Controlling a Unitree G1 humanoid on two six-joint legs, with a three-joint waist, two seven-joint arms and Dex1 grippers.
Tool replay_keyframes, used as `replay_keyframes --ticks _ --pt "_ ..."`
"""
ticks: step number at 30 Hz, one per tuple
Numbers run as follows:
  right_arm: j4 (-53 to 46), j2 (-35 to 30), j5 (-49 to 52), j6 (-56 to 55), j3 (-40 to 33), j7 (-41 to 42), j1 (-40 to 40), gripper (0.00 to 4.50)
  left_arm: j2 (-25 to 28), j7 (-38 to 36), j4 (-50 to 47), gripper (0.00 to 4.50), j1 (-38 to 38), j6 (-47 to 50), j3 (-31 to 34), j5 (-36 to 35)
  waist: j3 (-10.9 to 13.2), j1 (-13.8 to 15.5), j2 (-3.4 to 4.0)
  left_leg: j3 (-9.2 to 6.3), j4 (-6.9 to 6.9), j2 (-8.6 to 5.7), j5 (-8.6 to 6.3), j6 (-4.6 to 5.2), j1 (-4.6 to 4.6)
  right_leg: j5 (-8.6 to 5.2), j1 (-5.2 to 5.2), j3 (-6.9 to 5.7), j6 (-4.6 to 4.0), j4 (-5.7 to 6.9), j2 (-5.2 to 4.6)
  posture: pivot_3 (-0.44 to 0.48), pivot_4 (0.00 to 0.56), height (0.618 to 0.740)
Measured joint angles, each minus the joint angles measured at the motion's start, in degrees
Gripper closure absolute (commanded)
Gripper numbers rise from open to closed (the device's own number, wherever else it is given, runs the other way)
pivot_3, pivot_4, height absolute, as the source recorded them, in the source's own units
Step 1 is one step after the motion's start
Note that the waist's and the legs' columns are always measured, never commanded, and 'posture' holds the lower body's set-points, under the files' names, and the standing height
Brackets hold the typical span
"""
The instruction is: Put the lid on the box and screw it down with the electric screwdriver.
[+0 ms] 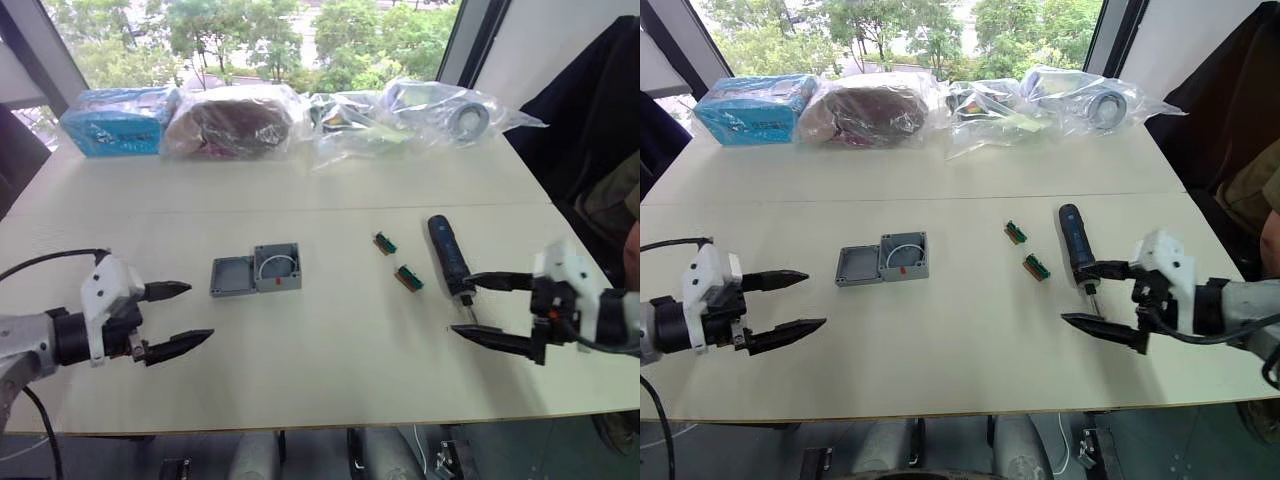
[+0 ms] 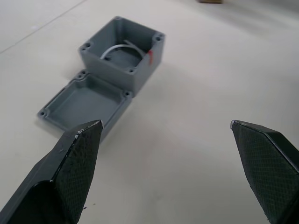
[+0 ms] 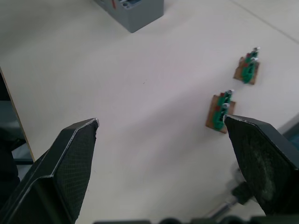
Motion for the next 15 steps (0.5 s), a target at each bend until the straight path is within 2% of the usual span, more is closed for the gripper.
replay_keyframes --ticks 7,15 --pt "-0.9 -0.2 2.6 2.3 0.9 -0.3 -4.3 0.05 2.2 -1.5 -0.6 0.0 -0.4 2.6 2.7 -2.3 0.1 -0.2 0.06 0.01 0.0 0.02 0.0 0.0 0.02 -0.11 -0.02 0.0 0.2 0.01 0.01 0.0 0.15 0.74" --pt "-1.9 -0.2 3.1 3.5 4.9 -2.5 -7.4 0.05 2.0 0.2 -3.3 0.0 -0.4 4.8 3.8 -5.4 0.1 0.0 0.08 0.01 0.0 0.0 0.0 0.0 -0.03 0.0 -0.02 0.01 0.01 0.0 -0.01 0.0 0.15 0.74"
